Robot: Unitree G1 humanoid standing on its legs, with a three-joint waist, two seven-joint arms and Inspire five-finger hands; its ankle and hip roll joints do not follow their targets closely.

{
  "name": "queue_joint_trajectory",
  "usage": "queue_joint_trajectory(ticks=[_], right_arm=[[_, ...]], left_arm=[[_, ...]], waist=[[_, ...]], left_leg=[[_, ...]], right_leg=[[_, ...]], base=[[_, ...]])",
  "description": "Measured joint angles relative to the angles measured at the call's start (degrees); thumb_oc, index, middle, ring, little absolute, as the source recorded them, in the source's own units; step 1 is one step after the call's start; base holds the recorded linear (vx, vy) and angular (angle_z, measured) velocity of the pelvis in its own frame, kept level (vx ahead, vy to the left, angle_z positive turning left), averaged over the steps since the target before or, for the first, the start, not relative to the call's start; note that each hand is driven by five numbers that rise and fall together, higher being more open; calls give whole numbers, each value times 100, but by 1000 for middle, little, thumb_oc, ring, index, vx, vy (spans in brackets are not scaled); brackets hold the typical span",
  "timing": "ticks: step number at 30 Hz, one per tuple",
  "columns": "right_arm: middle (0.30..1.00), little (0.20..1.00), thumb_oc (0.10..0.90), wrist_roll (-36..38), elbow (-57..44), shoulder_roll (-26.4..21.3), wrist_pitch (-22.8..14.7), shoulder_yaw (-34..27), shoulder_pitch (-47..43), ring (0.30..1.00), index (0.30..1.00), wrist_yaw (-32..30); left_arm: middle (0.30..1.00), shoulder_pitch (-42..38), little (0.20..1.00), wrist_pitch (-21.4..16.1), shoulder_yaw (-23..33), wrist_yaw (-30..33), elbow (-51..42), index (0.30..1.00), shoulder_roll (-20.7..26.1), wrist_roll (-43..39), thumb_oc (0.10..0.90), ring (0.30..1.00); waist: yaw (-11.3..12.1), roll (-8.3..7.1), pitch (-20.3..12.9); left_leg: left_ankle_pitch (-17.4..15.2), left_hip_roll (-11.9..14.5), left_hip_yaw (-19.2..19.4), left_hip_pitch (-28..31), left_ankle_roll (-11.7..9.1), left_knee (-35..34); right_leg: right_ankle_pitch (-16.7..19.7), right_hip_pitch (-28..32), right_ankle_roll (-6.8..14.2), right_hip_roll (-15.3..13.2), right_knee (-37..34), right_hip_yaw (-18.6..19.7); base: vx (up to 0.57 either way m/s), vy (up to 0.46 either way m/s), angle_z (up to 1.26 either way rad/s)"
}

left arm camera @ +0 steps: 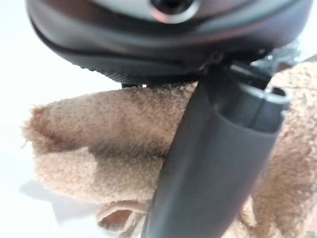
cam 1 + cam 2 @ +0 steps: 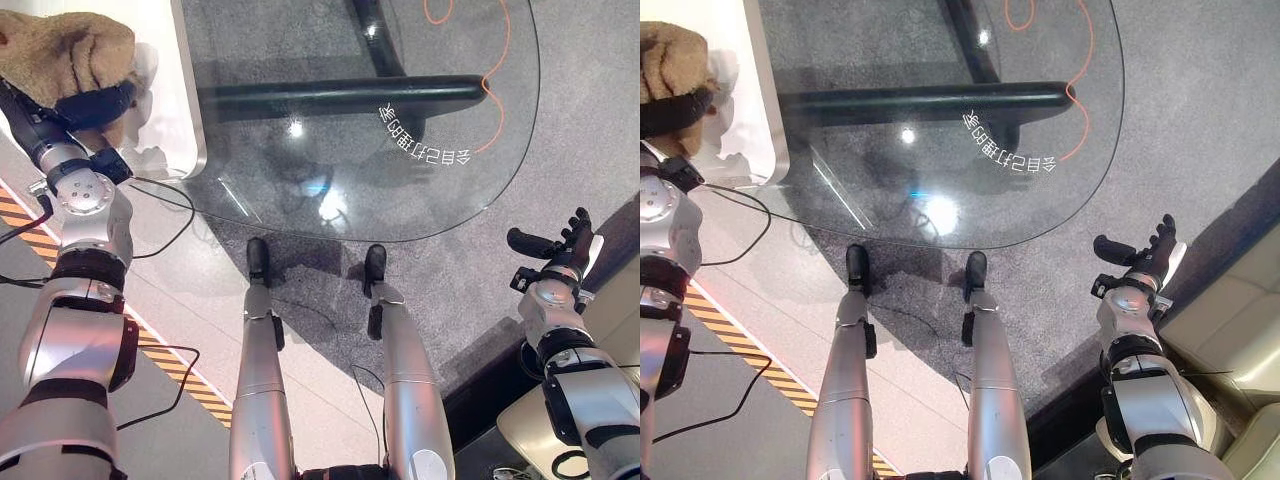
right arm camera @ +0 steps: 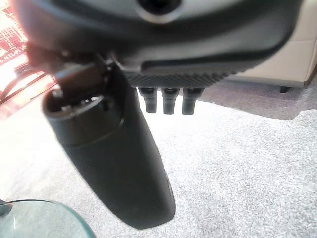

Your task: Wipe the table with a cloth and put it in the basket.

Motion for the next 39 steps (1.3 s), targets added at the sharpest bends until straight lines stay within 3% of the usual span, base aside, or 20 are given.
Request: queue_joint_trajectory(ticks=[6,8,9,10,11,27,39], right_arm=[[900,900,800,30,89,0,-3,5,-61,900,900,69],[900,900,800,38,91,0,-4,5,-65,900,900,74],[900,900,800,45,95,0,-3,6,-65,900,900,75],[900,900,800,48,96,0,-3,5,-66,900,900,75],[900,900,800,48,96,0,-2,6,-71,900,900,76],[900,900,800,50,143,-9,4,32,-183,900,900,184],[900,900,800,50,199,-147,25,116,-250,900,900,211]], left_arm=[[300,-142,200,212,-46,0,90,300,12,108,100,300],[429,-192,351,291,-46,0,136,429,22,107,251,429],[571,-207,516,317,-46,0,140,571,28,108,416,571],[596,-231,546,339,-46,0,165,596,29,108,446,596],[900,-260,900,386,-46,0,194,900,33,107,800,900],[900,-781,900,1255,-284,-194,671,900,265,107,800,900],[900,-959,900,1665,-587,-869,801,900,385,358,800,900]], waist=[[-65,-2,-1],[-79,-2,-1],[-82,-2,-1],[-82,-2,-1],[-83,-2,-1],[-88,-6,-3],[-91,-6,-3]], left_leg=[[0,1,0,0,0,0],[0,3,0,1,0,2],[0,6,0,1,0,3],[0,8,0,1,0,5],[0,12,1,1,0,8],[-3,27,5,-1,-4,88],[-3,27,11,-2,-4,94]], right_leg=[[0,0,0,1,0,0],[3,0,-3,3,0,1],[4,0,-5,5,0,1],[6,0,-7,8,0,1],[7,0,-8,10,1,1],[39,5,-24,30,27,14],[45,5,-22,31,24,22]], base=[[0,0,0],[0,0,0],[0,0,0],[0,0,0],[0,0,0],[0,2,0],[0,3,0]])
